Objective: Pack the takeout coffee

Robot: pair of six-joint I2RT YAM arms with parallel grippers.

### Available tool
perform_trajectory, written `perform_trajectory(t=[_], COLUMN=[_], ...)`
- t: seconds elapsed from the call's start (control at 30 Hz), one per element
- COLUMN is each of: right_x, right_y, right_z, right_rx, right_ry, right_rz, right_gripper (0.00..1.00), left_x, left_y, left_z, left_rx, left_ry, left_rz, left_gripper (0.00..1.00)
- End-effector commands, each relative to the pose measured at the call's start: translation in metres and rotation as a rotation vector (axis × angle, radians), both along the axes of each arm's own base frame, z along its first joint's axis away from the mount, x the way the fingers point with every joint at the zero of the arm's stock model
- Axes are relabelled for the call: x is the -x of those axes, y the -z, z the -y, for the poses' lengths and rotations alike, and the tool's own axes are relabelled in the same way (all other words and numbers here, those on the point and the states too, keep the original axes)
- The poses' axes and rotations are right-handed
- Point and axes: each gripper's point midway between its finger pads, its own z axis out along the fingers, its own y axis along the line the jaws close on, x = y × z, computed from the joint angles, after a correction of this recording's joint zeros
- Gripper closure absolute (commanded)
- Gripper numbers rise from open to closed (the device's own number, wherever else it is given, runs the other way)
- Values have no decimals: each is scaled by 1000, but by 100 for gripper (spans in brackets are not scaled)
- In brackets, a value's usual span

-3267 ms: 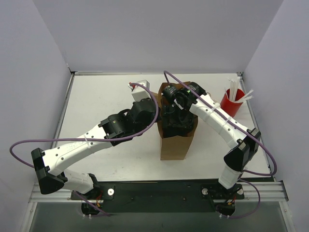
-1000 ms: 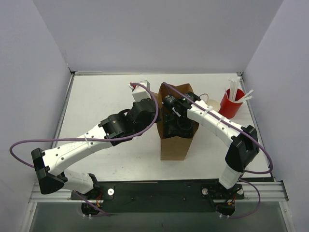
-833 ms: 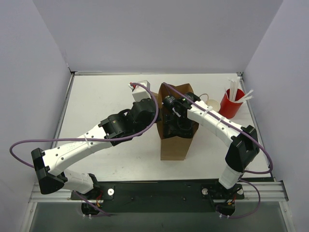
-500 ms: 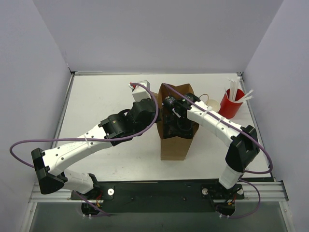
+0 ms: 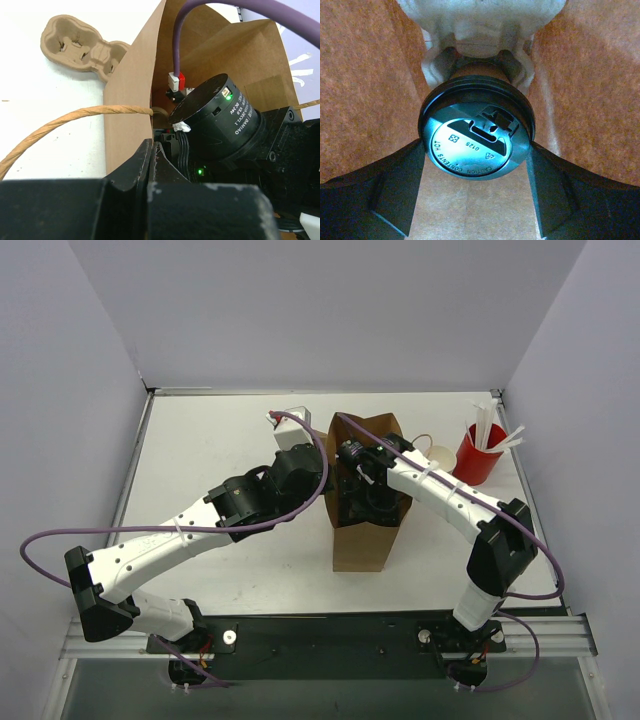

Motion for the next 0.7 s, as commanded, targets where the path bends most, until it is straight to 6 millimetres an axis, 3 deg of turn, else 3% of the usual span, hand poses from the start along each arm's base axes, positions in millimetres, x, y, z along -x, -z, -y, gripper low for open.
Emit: perform_trajectory(t=[0.0,0.67], right_x=[3,-3], right_y=[-6,11], right_z=[11,11], right_rx=[17,32], right_ry=[17,16], right_rz=[15,29], right_gripper=[60,60], left_x=[-2,-1], left_y=[-23,-26], left_z=[0,-2], left_rx=[58,40], left_ry=[-9,-3], left_rz=[31,35], left_gripper=[100,100])
